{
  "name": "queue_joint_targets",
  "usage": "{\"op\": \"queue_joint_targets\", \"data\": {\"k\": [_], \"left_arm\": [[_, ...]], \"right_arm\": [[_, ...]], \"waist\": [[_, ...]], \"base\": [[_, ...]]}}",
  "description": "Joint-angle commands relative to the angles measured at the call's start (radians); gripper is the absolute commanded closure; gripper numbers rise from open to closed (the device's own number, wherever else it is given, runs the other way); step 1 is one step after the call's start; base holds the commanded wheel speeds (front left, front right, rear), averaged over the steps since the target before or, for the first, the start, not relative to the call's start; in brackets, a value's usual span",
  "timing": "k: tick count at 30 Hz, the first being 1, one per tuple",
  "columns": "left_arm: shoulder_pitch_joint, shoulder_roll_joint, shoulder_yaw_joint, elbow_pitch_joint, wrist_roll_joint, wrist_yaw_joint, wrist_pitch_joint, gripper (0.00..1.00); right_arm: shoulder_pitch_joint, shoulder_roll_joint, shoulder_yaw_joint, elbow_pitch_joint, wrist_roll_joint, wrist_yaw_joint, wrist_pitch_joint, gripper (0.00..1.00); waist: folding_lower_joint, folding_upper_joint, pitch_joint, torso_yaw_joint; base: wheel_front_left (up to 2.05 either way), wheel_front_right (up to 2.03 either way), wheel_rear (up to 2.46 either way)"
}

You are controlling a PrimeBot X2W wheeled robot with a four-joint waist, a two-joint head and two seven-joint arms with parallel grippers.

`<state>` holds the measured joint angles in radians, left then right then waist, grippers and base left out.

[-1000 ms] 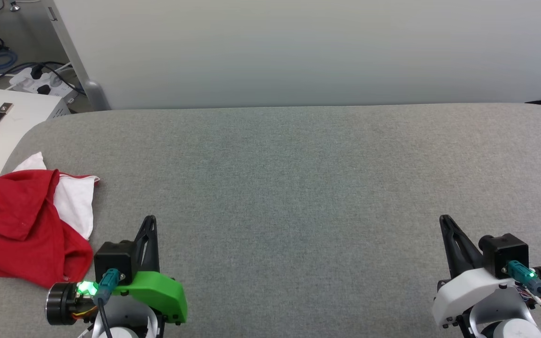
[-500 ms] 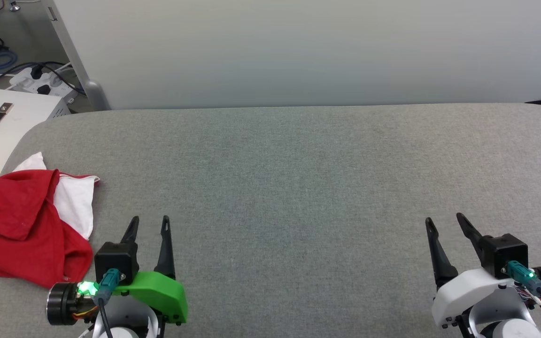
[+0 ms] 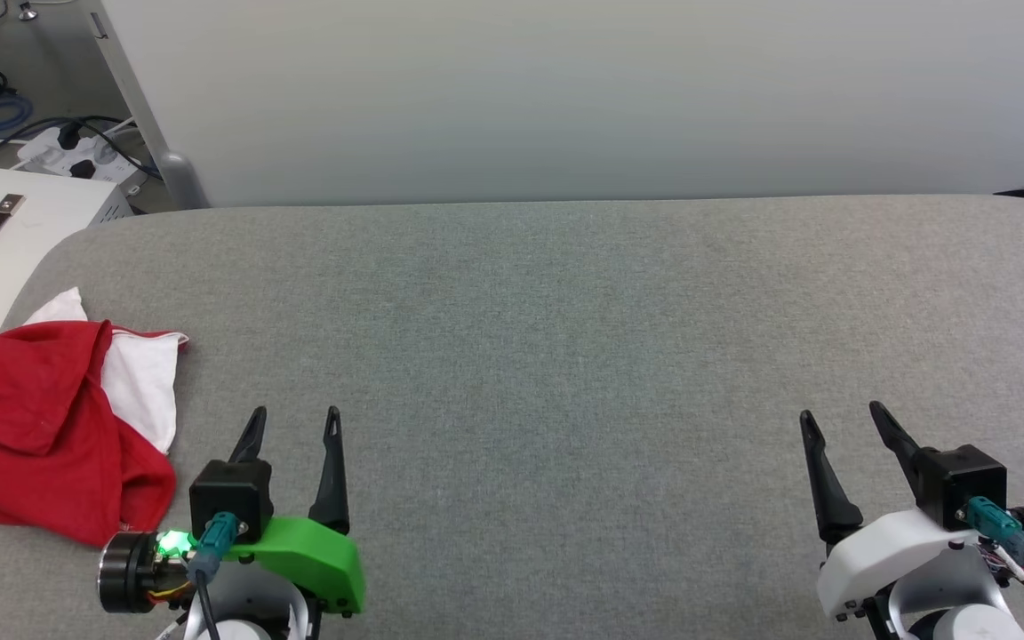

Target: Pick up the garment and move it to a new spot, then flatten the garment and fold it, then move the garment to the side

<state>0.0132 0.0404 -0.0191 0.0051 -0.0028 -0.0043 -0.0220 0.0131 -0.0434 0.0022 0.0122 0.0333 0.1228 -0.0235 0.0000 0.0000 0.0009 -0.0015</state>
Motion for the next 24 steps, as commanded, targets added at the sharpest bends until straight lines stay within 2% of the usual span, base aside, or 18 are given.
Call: {"op": "queue_joint_targets", "data": {"k": [1, 24], "left_arm": [[-0.008, 0.002, -0.002, 0.002, -0.006, -0.002, -0.012, 0.0], [-0.023, 0.003, -0.009, 0.025, -0.028, -0.016, -0.06, 0.0]], "right_arm": [[-0.013, -0.001, -0.001, 0.003, 0.014, 0.001, -0.011, 0.0], [-0.025, -0.002, -0.028, -0.026, 0.063, 0.002, -0.041, 0.0]], "waist": [[0.0, 0.0, 0.0, 0.0], [0.0, 0.0, 0.006, 0.006]], "base": [[0.0, 0.0, 0.0], [0.0, 0.0, 0.0]]}}
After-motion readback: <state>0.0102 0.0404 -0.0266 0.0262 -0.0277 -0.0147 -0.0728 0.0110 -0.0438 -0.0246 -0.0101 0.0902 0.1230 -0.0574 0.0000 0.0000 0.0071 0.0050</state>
